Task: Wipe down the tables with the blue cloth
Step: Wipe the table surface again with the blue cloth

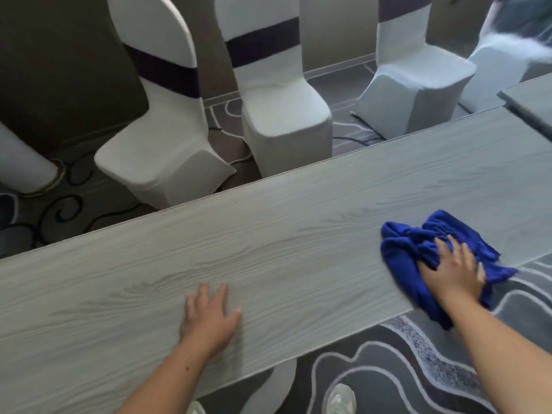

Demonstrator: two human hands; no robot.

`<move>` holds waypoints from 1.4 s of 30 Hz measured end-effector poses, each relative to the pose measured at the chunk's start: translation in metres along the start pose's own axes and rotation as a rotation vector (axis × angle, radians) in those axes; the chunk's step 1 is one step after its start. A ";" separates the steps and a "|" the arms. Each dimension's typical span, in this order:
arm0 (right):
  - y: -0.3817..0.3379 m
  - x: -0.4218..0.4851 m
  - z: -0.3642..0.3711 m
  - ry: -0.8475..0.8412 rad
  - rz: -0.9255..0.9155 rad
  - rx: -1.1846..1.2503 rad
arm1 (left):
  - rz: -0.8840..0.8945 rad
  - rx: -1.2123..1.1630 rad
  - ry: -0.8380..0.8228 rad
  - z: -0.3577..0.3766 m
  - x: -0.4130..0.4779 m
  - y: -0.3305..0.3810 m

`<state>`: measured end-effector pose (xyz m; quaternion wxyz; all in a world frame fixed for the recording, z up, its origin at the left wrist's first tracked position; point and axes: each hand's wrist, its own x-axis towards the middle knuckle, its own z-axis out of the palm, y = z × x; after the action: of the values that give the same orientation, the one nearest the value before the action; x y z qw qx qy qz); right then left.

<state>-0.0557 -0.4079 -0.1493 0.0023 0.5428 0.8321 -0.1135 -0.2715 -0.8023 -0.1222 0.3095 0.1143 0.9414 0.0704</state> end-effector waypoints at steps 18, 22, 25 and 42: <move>-0.019 0.079 -0.015 -0.070 0.030 0.026 | 0.040 0.137 -0.023 0.028 -0.026 0.073; -0.129 -0.036 0.012 -0.224 -0.395 -0.060 | 0.022 -0.033 0.059 0.017 -0.011 0.064; -0.189 -0.143 0.036 -0.333 -0.787 -0.050 | 0.061 -0.116 0.087 0.002 0.006 0.050; -0.330 -0.024 0.061 -0.375 -1.003 0.091 | 0.062 -0.241 0.386 -0.055 0.051 0.042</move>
<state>-0.3514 -0.5685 -0.1439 0.0728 0.0487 0.9689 -0.2313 -0.3373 -0.7514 -0.0989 0.1325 0.0896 0.9640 0.2123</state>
